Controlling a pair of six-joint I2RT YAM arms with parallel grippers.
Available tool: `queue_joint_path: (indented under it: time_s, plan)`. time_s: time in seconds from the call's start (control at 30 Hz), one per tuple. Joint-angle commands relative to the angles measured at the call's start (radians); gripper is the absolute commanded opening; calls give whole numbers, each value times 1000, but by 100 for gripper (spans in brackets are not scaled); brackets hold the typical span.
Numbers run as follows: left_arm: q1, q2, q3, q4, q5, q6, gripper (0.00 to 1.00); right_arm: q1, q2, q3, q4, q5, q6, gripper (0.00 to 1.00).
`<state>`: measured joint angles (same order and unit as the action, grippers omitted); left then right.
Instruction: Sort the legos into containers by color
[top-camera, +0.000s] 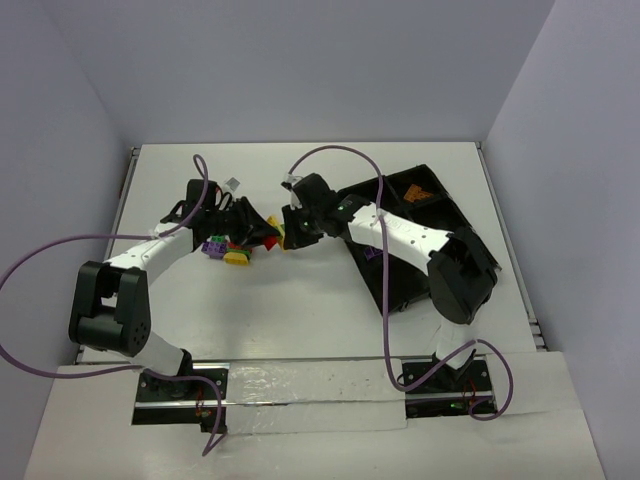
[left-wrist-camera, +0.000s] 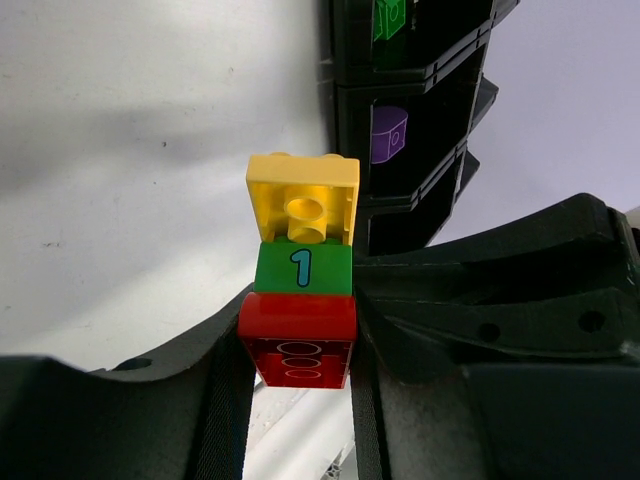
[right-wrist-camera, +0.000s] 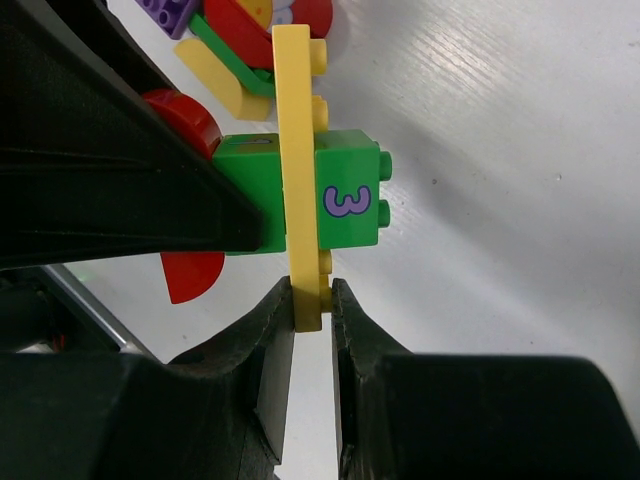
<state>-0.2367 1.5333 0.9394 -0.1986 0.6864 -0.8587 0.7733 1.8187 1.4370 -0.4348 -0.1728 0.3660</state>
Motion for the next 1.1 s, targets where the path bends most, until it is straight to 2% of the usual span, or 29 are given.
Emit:
queue_joint_path:
  time_s: [0.0,0.23,0.37,0.47,0.67,0.77,0.83,0.9,0.97,1.07]
  plan:
    - [0,-35,18,26,-13,-9,0,-64,-83,-62,80,-47,73,0]
    - [2,-74,-4,2,-28,1,0,-116,-71,-127,119,-94,157,0]
    - [6,-91,-10,-36,-63,14,0,-109,-23,-103,58,-30,161,0]
    - [10,-111,0,-80,-131,12,0,-78,31,-42,-68,108,110,0]
    - [28,-125,68,-257,-354,16,0,-63,96,-56,-134,141,72,2]
    - [40,-148,79,-289,-402,27,0,-56,99,-81,-126,143,66,12]
    - [43,-149,91,-300,-409,35,0,-52,104,-79,-129,133,63,26]
    - [43,-143,102,-301,-400,41,0,-48,92,-74,-126,121,62,46]
    - [43,-135,109,-298,-373,50,0,-46,66,-63,-121,118,59,54]
    - [52,-115,124,-303,-333,84,0,-48,26,-27,-140,118,41,58]
